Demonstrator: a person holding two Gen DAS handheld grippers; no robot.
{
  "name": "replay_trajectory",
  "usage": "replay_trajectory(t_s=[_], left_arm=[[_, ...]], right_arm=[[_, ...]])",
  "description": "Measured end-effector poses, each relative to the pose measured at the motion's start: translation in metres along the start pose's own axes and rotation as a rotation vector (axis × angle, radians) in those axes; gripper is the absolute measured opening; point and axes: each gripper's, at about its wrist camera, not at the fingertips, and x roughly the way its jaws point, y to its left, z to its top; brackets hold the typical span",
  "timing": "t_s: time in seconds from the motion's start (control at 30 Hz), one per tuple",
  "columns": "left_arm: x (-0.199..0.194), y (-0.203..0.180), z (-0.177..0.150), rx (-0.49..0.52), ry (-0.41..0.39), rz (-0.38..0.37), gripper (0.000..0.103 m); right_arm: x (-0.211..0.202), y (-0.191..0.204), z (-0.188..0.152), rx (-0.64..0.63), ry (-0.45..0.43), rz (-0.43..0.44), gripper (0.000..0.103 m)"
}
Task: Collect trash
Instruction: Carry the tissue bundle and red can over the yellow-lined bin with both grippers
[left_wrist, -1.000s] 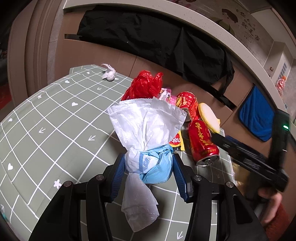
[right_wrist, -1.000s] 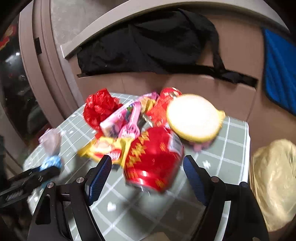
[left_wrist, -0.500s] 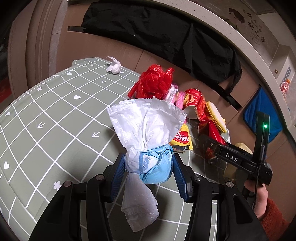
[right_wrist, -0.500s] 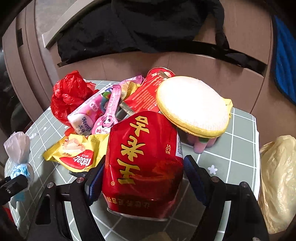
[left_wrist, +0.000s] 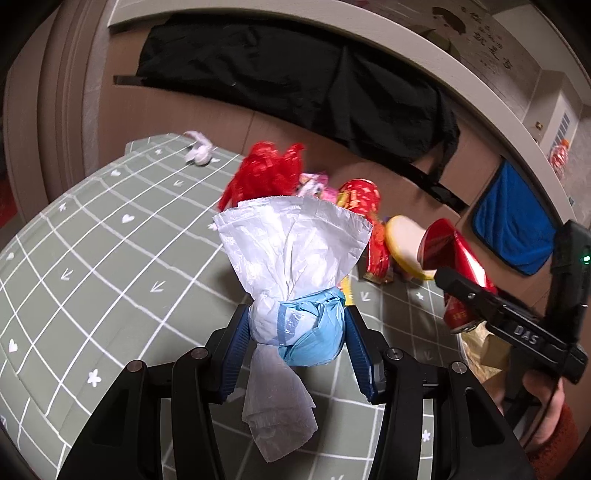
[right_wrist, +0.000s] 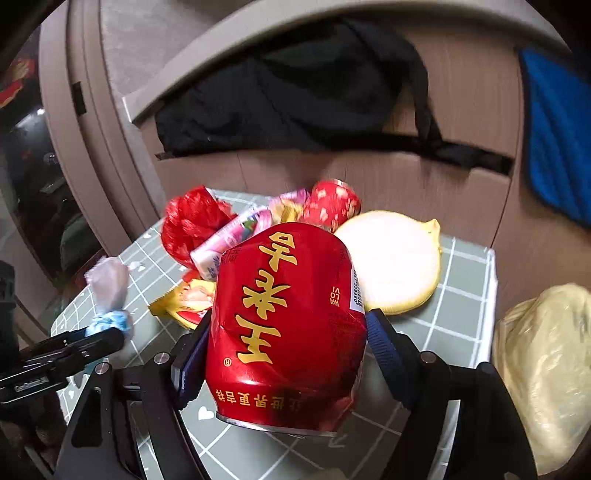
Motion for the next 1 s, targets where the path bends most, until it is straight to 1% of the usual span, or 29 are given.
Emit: replay_trajectory(t_s=[0.13, 0.3, 0.47, 0.53, 0.63, 0.73, 0.83, 1.0], left_arm=[[-0.005, -0.018, 0.008, 0.052, -0.057, 0.017, 0.051], [-0.014, -0.045, 0.028, 0.116, -0.150, 0.043, 0.051], [-0.015, -0.077, 0.048, 0.155, -0.197, 0.029, 0.051], [-0.012, -0.101, 0.054, 0.185, -0.216, 0.006, 0.051], [-0.002, -0.142, 0.058, 0.235, -0.227, -0.040, 0.051], [0.016, -0.188, 0.055, 0.285, -0.224, -0.103, 0.052], [0.034, -0.233, 0.048, 0.322, -0.200, -0.169, 0.052], [0.066, -0.297, 0.029, 0.364, -0.144, -0.263, 0.052]], right_arm=[[-0.019, 0.001, 0.005, -0.026, -0.051, -0.004, 0.076], [-0.036, -0.007, 0.011, -0.035, -0.096, -0.005, 0.076], [-0.057, -0.028, 0.018, -0.021, -0.155, -0.009, 0.076], [-0.071, -0.038, 0.018, -0.013, -0.183, -0.018, 0.075], [-0.098, -0.060, 0.020, -0.004, -0.237, -0.054, 0.075], [-0.131, -0.090, 0.021, 0.008, -0.291, -0.110, 0.074], [-0.162, -0.123, 0.018, 0.021, -0.327, -0.184, 0.074], [-0.195, -0.177, 0.008, 0.066, -0.344, -0.297, 0.074]])
